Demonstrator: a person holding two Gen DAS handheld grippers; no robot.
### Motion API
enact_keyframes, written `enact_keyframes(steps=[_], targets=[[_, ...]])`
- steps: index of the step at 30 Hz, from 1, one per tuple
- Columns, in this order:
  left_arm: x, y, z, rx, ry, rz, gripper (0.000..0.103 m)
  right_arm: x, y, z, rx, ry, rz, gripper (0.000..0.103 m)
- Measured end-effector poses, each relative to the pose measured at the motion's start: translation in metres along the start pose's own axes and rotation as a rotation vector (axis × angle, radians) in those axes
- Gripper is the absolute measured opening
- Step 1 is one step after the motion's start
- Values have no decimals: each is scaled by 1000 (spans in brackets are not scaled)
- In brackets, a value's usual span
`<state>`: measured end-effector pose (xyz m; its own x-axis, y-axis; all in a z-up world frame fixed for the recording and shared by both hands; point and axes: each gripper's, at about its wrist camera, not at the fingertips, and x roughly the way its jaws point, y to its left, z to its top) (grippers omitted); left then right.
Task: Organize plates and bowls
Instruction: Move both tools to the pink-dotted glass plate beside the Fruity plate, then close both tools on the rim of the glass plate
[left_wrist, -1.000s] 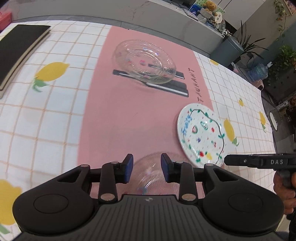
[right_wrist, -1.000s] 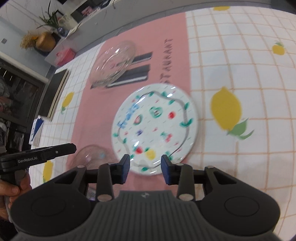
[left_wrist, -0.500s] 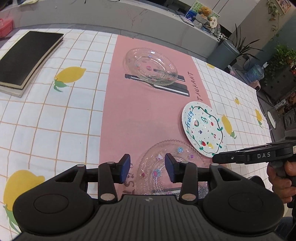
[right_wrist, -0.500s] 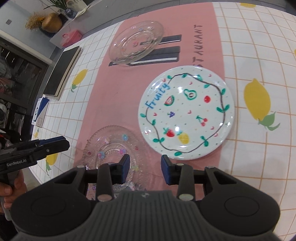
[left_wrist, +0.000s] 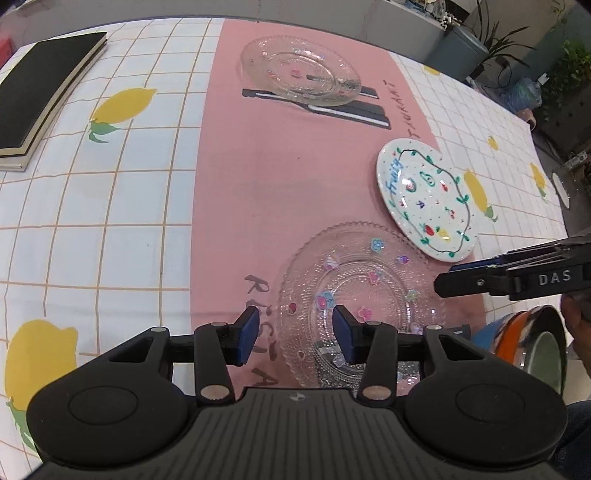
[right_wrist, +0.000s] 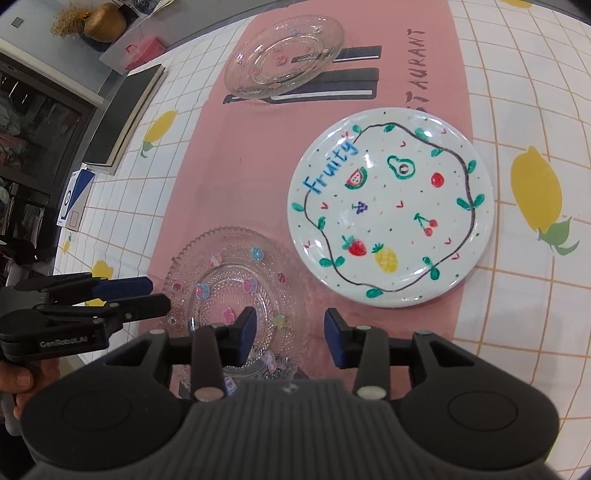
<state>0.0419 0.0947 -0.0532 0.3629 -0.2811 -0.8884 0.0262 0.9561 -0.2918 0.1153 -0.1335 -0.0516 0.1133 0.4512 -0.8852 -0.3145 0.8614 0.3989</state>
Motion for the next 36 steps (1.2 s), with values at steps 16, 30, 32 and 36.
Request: enact_keyframes(steps=[16, 30, 32, 36], targets=[[9, 47, -31, -346, -35, -243, 53, 10, -11, 1, 62, 30, 39, 41], [19, 49, -33, -416, -12, -332, 44, 17, -12, 0, 77, 59, 76, 34], [19, 48, -34, -405, -20, -325, 40, 17, -11, 0, 72, 51, 60, 29], [17, 49, -33, -390, -30, -292, 29, 14, -14, -1, 64, 31, 42, 13]])
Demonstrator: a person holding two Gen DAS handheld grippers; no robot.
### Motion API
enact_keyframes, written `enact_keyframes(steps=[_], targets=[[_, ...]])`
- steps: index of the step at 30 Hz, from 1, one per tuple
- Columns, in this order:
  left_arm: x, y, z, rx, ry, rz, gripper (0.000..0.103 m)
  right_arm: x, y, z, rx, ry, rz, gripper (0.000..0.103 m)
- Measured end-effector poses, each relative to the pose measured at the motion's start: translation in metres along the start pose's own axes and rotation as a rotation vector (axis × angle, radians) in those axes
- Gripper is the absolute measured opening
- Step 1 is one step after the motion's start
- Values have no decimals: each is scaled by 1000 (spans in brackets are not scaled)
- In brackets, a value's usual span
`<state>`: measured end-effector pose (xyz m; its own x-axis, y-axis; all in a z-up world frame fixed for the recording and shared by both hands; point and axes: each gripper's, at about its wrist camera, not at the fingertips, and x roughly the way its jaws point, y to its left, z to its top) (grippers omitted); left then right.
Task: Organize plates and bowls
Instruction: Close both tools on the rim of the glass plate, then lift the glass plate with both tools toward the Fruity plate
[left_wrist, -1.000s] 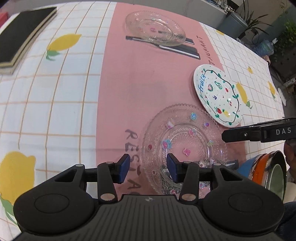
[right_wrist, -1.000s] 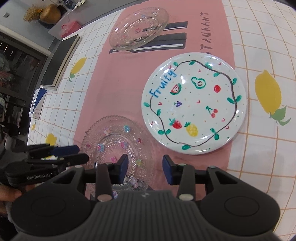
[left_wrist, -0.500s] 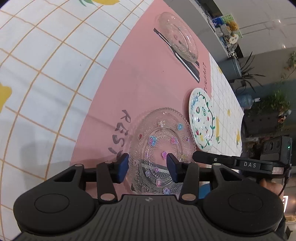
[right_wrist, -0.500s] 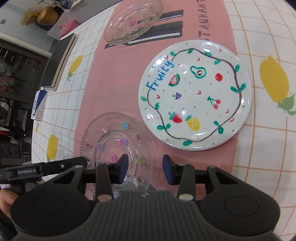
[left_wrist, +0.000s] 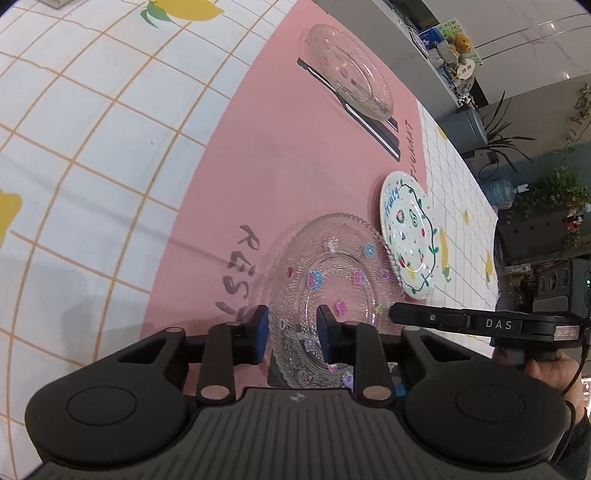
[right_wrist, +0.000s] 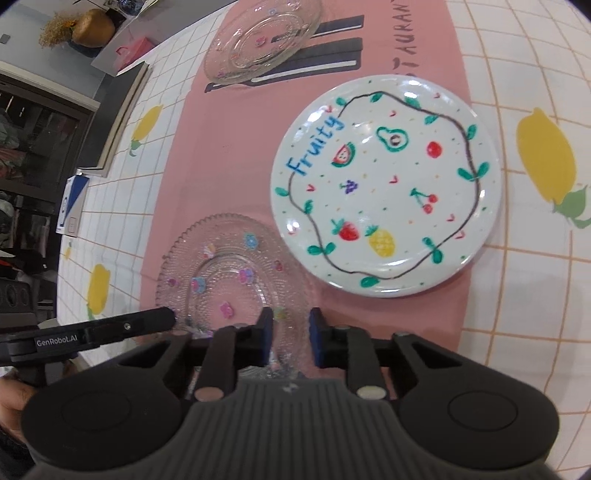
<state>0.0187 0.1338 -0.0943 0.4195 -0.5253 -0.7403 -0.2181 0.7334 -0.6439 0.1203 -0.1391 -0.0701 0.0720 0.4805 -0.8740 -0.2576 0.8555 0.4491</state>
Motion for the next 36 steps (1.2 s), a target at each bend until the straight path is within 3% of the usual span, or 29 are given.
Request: enact_keyframes(steps=[3, 6, 8, 19, 36], targets=[[-6, -6, -1, 51, -31, 39, 29, -6, 2, 0, -18, -36, 19, 5], [-12, -8, 1, 61, -54, 30, 29, -15, 4, 2, -13, -68, 37, 4], [-16, -8, 2, 69, -71, 32, 21, -20, 5, 4, -5, -89, 45, 4], [-26, -30, 13, 101, -131, 5, 21, -43, 0, 9, 30, -168, 77, 4], [9, -79, 37, 122, -146, -2, 21, -68, -49, 25, 148, -272, 76, 4]])
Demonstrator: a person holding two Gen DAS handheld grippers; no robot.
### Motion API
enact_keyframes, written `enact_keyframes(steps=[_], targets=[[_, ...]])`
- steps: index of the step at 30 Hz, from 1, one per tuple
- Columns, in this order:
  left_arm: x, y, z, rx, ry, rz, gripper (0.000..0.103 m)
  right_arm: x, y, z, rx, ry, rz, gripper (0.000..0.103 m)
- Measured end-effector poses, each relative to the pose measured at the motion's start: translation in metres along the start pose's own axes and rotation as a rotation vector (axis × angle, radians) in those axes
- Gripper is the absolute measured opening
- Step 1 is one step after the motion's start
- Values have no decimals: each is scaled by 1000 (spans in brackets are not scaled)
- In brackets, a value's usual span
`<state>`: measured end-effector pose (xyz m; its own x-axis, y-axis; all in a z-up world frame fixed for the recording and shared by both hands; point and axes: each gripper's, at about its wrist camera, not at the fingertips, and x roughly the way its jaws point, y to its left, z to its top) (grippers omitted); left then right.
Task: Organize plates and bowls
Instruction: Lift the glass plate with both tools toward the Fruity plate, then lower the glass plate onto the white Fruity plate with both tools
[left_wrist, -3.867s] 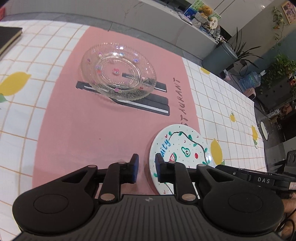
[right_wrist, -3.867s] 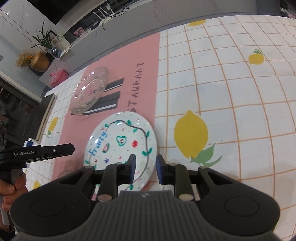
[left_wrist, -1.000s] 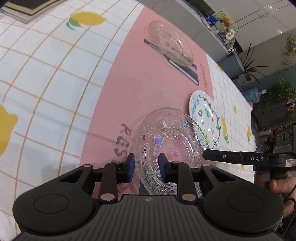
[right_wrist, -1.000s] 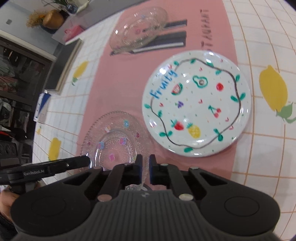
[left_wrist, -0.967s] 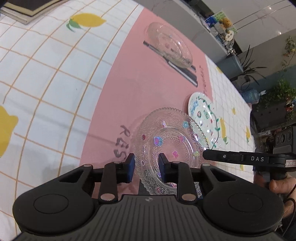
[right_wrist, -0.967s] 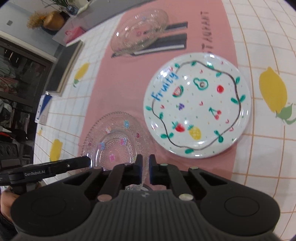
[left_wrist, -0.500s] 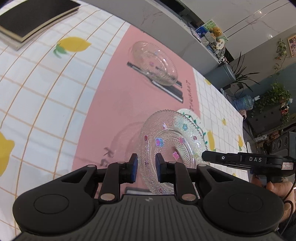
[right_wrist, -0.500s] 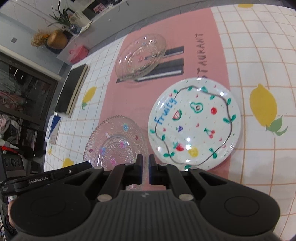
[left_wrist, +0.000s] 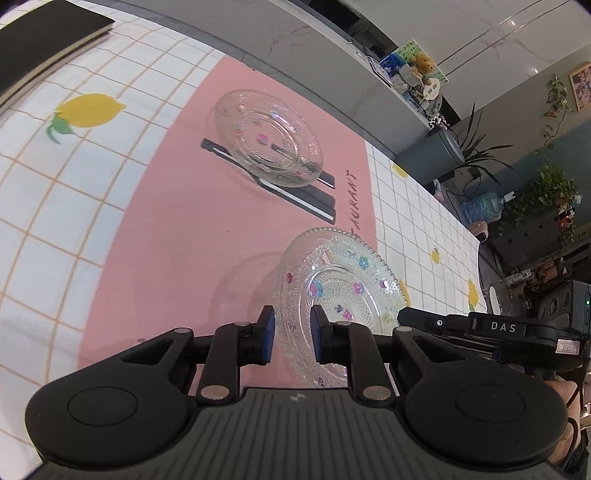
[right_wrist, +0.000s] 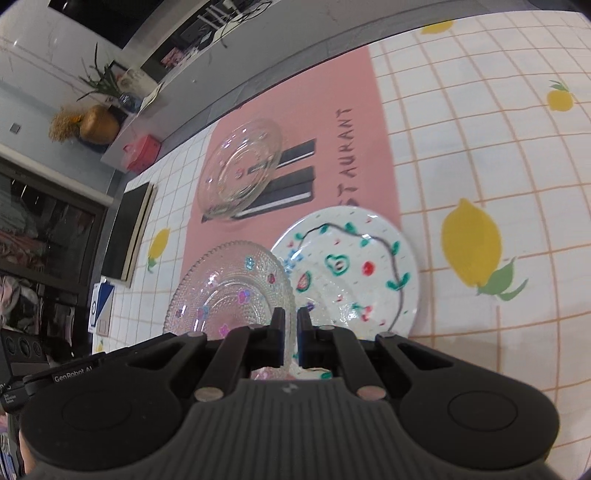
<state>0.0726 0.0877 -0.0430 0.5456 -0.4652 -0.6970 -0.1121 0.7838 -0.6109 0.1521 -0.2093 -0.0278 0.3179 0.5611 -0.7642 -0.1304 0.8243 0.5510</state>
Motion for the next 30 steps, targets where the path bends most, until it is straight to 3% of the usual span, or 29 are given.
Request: enact_keyframes(steps=[14, 30], targets=[[41, -39, 4, 72, 14, 73, 21, -4, -35, 10, 35, -31, -79, 5], [62, -42, 2, 68, 37, 109, 21, 1, -49, 13, 54, -34, -115, 5]])
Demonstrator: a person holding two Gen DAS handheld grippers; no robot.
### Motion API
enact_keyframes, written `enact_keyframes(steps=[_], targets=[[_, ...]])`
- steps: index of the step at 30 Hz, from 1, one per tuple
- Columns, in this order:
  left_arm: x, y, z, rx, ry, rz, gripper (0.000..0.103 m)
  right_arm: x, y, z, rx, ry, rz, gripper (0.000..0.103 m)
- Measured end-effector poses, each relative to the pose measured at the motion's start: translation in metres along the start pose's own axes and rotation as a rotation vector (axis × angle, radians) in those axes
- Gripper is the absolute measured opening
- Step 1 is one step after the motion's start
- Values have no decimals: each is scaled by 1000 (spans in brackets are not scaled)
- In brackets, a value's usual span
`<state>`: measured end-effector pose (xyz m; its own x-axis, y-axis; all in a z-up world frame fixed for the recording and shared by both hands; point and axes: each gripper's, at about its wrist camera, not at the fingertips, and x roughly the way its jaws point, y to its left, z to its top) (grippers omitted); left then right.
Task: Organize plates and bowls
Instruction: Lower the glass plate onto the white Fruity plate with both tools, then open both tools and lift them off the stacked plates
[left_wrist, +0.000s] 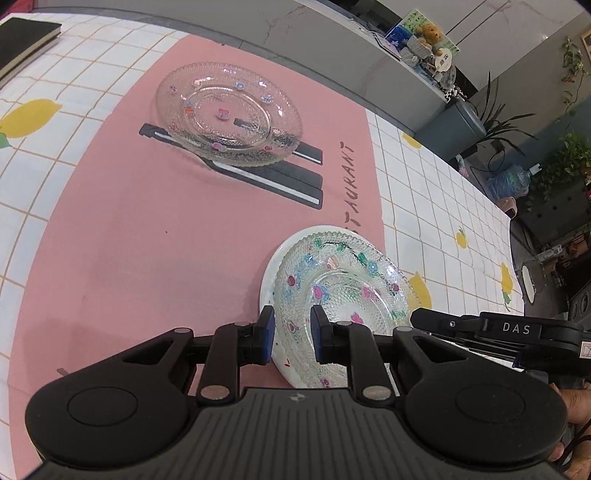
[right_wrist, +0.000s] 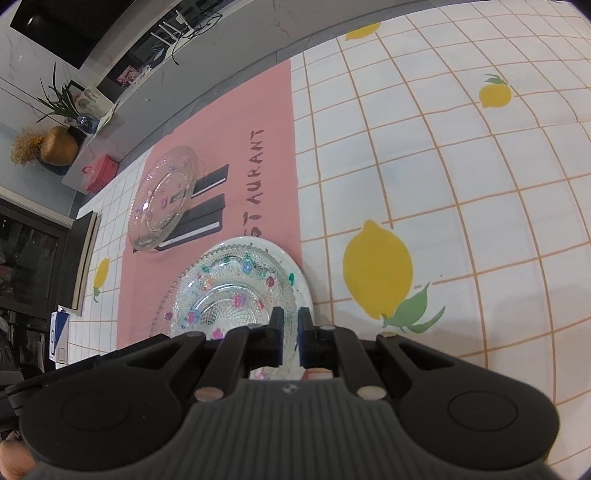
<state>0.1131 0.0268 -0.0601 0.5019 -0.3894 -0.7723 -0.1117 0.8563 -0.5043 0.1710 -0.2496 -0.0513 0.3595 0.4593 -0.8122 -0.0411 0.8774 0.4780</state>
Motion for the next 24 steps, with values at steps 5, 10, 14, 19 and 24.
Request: enact_keyframes(steps=[5, 10, 14, 19, 24], targets=[[2, 1, 0, 5, -4, 11, 21, 3, 0, 0, 4, 0, -2, 5], [1, 0, 0, 21, -13, 17, 22, 6, 0, 0, 5, 2, -5, 5], [0, -2, -1, 32, -20, 19, 22, 6, 1, -1, -3, -6, -10, 5], [1, -7, -2, 69, -22, 54, 27, 6, 5, -1, -37, -17, -45, 6], [1, -9, -2, 70, -15, 61, 30, 6, 7, -1, -57, -22, -52, 8]])
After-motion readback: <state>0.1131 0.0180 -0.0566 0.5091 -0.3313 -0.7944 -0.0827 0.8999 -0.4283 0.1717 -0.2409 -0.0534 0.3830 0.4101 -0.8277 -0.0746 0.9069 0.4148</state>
